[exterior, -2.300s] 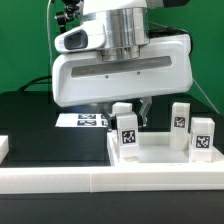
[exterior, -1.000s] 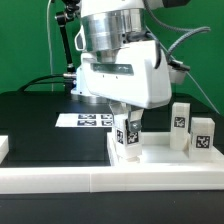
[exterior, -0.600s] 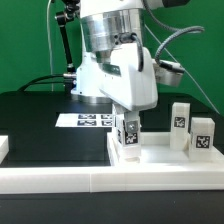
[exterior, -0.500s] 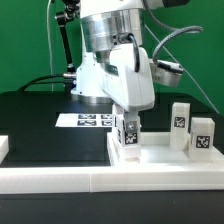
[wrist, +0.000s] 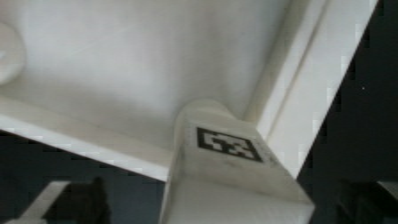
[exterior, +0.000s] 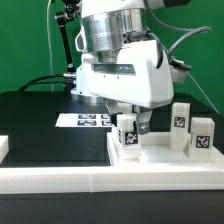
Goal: Assemble square table
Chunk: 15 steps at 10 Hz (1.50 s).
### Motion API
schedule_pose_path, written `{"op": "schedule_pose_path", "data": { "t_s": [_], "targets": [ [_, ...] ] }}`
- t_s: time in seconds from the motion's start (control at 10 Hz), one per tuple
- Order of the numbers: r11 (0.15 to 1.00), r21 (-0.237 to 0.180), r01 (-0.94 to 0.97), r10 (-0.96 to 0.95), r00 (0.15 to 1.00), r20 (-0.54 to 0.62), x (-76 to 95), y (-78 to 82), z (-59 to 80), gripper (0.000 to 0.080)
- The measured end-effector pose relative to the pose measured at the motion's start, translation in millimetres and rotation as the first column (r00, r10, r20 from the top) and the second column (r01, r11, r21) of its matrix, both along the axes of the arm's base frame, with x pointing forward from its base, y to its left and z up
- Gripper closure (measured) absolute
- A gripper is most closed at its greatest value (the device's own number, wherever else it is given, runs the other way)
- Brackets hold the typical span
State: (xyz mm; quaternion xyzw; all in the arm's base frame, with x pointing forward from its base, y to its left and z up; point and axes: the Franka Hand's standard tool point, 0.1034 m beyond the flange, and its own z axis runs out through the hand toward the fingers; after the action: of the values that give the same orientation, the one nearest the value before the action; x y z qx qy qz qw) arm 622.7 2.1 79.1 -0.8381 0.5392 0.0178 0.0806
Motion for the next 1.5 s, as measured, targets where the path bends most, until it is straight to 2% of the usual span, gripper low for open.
{"op": "schedule_pose_path", "data": {
  "t_s": [0.3,0.5,0.6,0.7,0.9,1.1,1.3,1.4,1.5],
  "targets": [
    [0.975,-0.017,-0.223,0.224,0.974,0.033,0.0,-0.2,0.0,0.015],
    [0.918,-0.043,-0.394,0.396,0.917,0.049,-0.3,1.4,-0.2,0.015],
    [0.848,-0.072,-0.525,0.529,0.847,0.049,-0.6,2.3,-0.1,0.015],
    [0.805,-0.082,-0.588,0.592,0.804,0.053,-0.6,2.2,-0.1,0.015],
    [0.661,-0.113,-0.742,0.75,0.659,0.056,-0.5,1.2,0.0,0.015],
    [0.553,-0.132,-0.823,0.833,0.551,0.051,-0.6,2.1,-0.1,0.015],
    [0.485,-0.141,-0.863,0.874,0.483,0.052,-0.6,0.6,-0.1,0.015],
    [0.485,-0.141,-0.863,0.874,0.483,0.052,-0.7,0.5,-0.1,0.0255],
    [0.487,-0.141,-0.862,0.873,0.485,0.052,-0.7,0.5,-0.1,0.0392]
  ]
}}
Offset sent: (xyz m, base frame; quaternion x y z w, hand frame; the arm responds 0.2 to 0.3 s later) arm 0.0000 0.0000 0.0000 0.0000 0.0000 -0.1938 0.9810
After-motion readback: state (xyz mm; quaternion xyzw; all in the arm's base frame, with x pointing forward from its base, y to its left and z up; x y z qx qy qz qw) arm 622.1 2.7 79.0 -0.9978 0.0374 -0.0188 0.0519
